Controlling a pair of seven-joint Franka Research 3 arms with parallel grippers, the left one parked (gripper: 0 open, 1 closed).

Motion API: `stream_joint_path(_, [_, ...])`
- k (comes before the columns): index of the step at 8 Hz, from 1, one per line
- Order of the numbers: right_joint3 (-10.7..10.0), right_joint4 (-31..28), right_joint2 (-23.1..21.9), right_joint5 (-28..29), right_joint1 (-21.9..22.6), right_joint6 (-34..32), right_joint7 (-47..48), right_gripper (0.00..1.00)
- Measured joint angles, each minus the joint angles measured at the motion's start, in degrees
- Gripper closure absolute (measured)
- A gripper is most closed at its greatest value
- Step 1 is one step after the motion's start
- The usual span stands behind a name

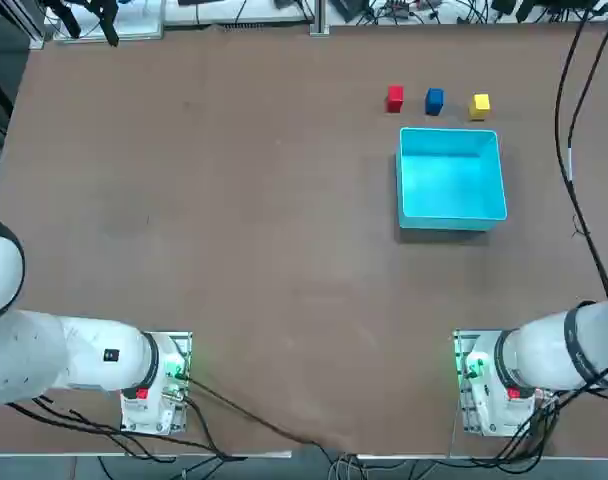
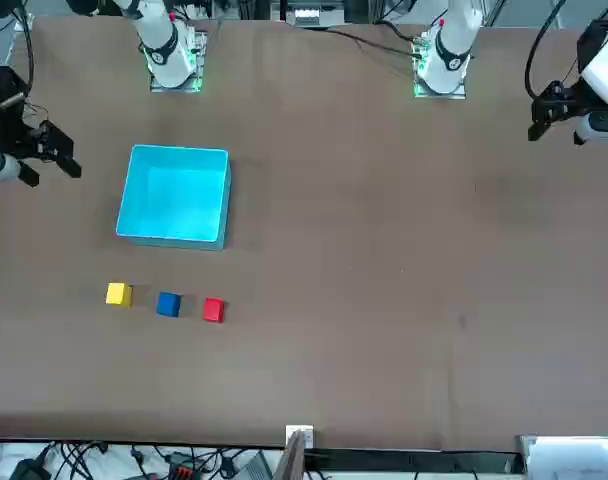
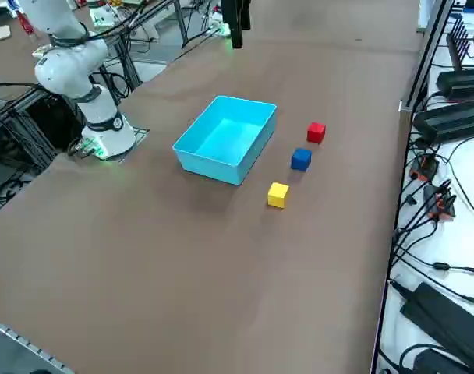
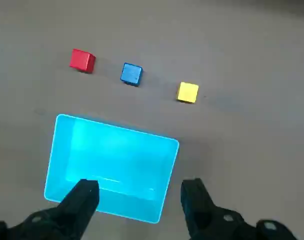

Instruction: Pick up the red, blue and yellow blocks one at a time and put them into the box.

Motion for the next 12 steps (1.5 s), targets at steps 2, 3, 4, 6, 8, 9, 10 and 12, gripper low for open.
stream_joint_path(2, [0.2, 0.0, 0.4, 0.0, 0.1, 0.0, 0.0, 0.0])
stream_joint_path(3, [0.3, 0.1, 1.4, 0.0, 0.6, 0.4, 0.5, 0.0])
stream_joint_path(4, [0.4, 0.5, 3.6, 0.1, 2.0, 1.5, 1.7, 0.0])
stream_joint_path(6, [0.7, 2.5, 11.9, 0.1, 6.2, 6.7, 5.1, 0.0])
stream_joint_path(8, [0.8, 3.6, 21.2, 0.0, 9.1, 16.8, 9.7, 0.0])
stream_joint_path(9, [0.8, 4.0, 25.6, 0.0, 10.1, 22.4, 12.5, 0.0])
stream_joint_path(10, [0.8, 4.8, 29.7, 0.0, 11.4, 27.5, 14.8, 0.0])
stream_joint_path(12, [0.8, 9.3, 37.5, 0.0, 14.6, 31.5, 17.7, 0.0])
